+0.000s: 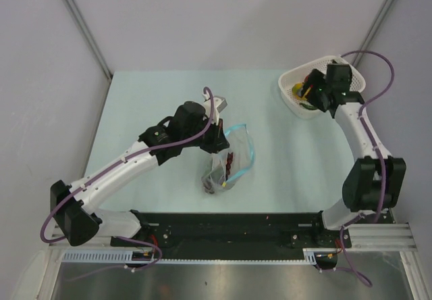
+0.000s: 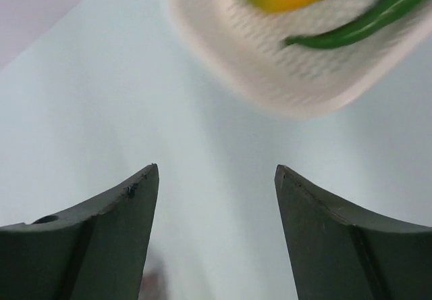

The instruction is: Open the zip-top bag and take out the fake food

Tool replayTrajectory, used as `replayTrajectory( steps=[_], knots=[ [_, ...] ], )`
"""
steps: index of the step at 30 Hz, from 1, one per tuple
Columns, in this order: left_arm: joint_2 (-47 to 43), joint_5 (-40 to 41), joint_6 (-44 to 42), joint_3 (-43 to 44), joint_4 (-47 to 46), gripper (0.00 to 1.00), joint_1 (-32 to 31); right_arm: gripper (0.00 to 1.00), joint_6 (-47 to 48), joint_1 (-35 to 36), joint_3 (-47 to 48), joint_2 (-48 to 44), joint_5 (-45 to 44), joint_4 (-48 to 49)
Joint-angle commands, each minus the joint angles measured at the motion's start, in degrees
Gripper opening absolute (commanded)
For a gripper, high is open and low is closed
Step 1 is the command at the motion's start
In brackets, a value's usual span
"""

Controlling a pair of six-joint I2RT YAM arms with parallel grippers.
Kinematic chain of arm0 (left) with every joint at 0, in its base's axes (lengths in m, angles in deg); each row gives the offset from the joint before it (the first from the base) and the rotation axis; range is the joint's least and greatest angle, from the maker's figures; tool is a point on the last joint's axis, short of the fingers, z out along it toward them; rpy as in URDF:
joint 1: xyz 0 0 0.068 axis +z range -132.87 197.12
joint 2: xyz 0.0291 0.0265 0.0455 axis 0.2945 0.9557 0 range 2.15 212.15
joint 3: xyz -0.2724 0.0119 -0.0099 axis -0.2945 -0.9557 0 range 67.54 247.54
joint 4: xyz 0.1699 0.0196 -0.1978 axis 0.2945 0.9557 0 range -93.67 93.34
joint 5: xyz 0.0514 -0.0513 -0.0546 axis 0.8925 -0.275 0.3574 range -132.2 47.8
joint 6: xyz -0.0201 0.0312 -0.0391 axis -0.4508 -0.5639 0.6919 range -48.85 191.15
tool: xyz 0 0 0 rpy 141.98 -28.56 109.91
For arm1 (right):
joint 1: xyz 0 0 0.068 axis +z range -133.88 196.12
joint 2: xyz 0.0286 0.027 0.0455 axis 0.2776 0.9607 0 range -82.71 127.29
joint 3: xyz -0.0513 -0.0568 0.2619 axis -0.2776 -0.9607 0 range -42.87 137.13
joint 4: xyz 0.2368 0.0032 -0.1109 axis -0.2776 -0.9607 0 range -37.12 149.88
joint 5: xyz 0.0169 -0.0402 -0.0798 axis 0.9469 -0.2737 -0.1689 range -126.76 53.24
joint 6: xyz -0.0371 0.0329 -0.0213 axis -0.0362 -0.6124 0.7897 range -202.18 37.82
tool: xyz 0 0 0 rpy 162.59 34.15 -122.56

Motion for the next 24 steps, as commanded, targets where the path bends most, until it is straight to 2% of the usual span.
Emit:
replayTrajectory(
  steps=[1,3,7,9,12,19,22,24],
  knots=[
    [-0.7,2.7,3.3,2.5,-3.7,0.00,0.3,0.72,5.7,12.6,1.8,-13.2,0.9,-11.3],
    [-1.0,4.4,5.2,2.5,-3.9,0.00,0.3,0.69,6.3,19.7,0.8,-16.6,0.5,-13.9],
    [-0.8,2.8,6.8,1.8,-6.1,0.00,0.3,0.52,4.6,28.9,-1.1,-24.0,1.4,-15.1],
    [-0.8,2.3,7.7,1.7,-6.6,0.00,0.3,0.49,4.5,34.1,-1.4,-25.3,1.4,-14.7],
    [-1.0,1.4,8.5,1.3,-8.0,0.00,0.3,0.39,3.0,40.0,-2.6,-26.0,1.8,-12.9],
    [-0.7,2.1,8.5,1.4,-8.2,0.00,0.3,0.28,0.9,46.9,-4.7,-20.4,1.8,-9.8],
    [0.5,1.5,8.4,1.0,-8.1,0.00,0.3,0.19,-0.8,47.1,-5.5,-17.8,-0.1,-9.9],
    [0.9,2.1,8.5,0.4,-8.2,0.00,0.3,0.18,-1.0,47.4,-6.1,-16.5,-2.2,-10.0]
  ],
)
